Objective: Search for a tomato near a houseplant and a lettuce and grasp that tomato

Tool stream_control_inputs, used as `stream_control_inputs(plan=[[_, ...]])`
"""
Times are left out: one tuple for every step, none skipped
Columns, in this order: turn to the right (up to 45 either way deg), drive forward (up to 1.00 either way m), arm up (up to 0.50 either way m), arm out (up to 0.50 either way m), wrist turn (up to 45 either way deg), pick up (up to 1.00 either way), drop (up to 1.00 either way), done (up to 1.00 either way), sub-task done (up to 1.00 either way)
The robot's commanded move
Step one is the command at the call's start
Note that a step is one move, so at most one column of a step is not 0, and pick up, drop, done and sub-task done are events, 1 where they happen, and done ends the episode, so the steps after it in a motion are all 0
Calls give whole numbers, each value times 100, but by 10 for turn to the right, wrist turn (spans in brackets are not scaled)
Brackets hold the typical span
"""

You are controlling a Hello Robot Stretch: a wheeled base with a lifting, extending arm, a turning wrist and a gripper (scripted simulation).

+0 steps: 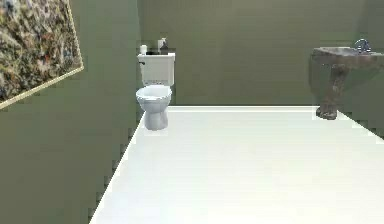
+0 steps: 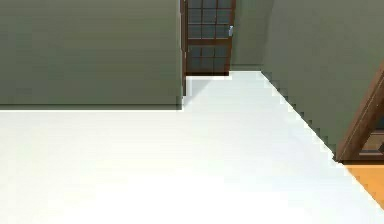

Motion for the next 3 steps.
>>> stream_control_inputs(plan=[[450, 0, 0, 0, 0, 0, 0, 0, 0], [450, 0, 0, 0, 0, 0, 0, 0, 0], [60, 0, 0, 0, 0, 0, 0, 0, 0]])
